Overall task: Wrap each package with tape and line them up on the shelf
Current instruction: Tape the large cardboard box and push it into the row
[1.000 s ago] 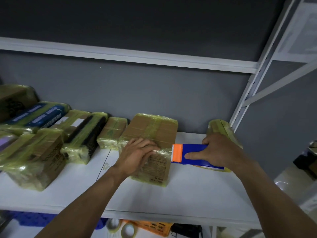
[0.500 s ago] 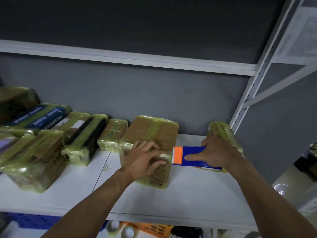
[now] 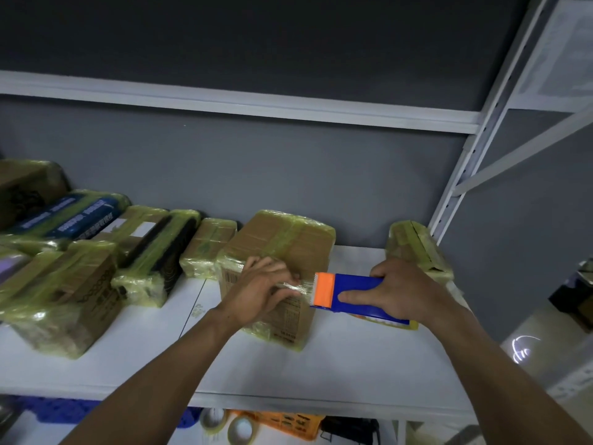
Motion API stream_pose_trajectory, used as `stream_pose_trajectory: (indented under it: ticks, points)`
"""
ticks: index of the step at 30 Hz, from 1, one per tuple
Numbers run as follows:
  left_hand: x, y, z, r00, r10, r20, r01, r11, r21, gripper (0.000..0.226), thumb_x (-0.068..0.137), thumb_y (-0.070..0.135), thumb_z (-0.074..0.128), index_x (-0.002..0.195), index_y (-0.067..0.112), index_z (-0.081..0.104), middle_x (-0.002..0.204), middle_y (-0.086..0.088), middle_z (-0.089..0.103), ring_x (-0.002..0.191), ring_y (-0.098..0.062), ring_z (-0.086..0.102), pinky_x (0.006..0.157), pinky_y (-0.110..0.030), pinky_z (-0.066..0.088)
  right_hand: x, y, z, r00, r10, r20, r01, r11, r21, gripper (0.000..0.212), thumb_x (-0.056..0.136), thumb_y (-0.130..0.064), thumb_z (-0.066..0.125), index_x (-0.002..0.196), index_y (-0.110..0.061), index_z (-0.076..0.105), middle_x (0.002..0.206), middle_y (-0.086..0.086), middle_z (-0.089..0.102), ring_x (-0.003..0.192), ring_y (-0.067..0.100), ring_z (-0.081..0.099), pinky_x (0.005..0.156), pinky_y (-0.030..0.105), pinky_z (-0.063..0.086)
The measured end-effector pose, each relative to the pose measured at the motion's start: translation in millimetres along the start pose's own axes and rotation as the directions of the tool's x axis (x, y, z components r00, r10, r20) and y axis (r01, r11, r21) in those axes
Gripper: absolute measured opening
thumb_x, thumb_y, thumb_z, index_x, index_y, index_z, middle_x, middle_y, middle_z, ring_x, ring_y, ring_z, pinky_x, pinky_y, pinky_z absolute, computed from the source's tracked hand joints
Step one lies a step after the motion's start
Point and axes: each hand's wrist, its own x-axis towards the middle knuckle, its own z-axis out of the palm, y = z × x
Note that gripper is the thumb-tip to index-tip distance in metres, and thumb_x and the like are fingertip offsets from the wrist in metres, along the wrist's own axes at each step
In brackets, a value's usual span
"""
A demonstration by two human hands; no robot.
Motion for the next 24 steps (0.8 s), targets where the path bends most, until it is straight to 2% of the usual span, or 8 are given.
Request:
stream_pose_trajectory:
  ticks: [7,12,17,20,22,24]
  points:
    - [-2,-2,0,1.0,-0.02,-0.004,0.02,1.0,-0.008,0.029,0.095,0.056,0.057,0.106,0.034,0.071,0.104,0.022,0.062,0.098,-0.005,0.051,0.089,-0.028,0.031,-17,19,-5,0.998,0.049,-0.037,-0.047,0.998,0.039,0.062,0.064,-0.082,0.074,0.085,-0.025,0.065,0.073,-0.011,0.066,0.07,0.007,0.064,0.055,0.014,0.039]
    - [-1,1,1,1.0,-0.024,-0.009,0.024,1.0,0.002,0.031,0.093,0.059,0.056,0.103,0.033,0.071,0.105,0.021,0.065,0.098,-0.004,0.051,0.09,-0.029,0.032,-25,34,-4,0.992,0.108,-0.062,-0.103,0.992,0.079,0.061,0.06,-0.083,0.076,0.079,-0.025,0.068,0.066,-0.013,0.066,0.063,0.004,0.064,0.052,0.015,0.038]
    - [-1,-4,-4,0.999,-0.031,0.011,0.031,1.0,-0.001,0.028,0.093,0.058,0.057,0.102,0.035,0.07,0.105,0.02,0.066,0.1,-0.008,0.053,0.092,-0.034,0.034,-30,54,-12,0.988,0.148,-0.039,-0.139,0.976,0.165,0.069,0.052,-0.083,0.079,0.08,-0.021,0.072,0.072,-0.007,0.071,0.071,0.013,0.07,0.064,0.026,0.051]
    - [-1,-4,-2,1.0,-0.016,0.014,0.016,1.0,0.019,0.029,0.094,0.059,0.056,0.104,0.036,0.069,0.105,0.021,0.065,0.1,-0.008,0.053,0.093,-0.036,0.035,-35,61,-8,0.989,0.145,-0.04,-0.135,0.974,0.184,0.073,0.045,-0.087,0.076,0.075,-0.02,0.07,0.068,-0.007,0.07,0.07,0.015,0.07,0.066,0.03,0.054]
    - [-1,-6,-2,1.0,-0.016,0.022,0.015,0.999,0.037,0.031,0.096,0.062,0.052,0.109,0.038,0.067,0.104,0.022,0.062,0.1,-0.008,0.053,0.093,-0.035,0.035,-36,61,-4,0.988,0.141,-0.057,-0.131,0.978,0.161,0.068,0.049,-0.086,0.077,0.068,-0.022,0.064,0.057,-0.012,0.063,0.064,0.012,0.065,0.059,0.025,0.047]
    - [-1,-6,-5,0.998,-0.007,0.064,0.002,0.997,0.078,0.032,0.099,0.062,0.047,0.123,0.045,0.06,0.102,0.025,0.054,0.097,-0.007,0.05,0.091,-0.03,0.032,-35,59,-3,0.989,0.135,-0.068,-0.125,0.984,0.125,0.064,0.055,-0.085,0.077,0.066,-0.024,0.062,0.054,-0.013,0.059,0.061,0.006,0.062,0.055,0.02,0.039]
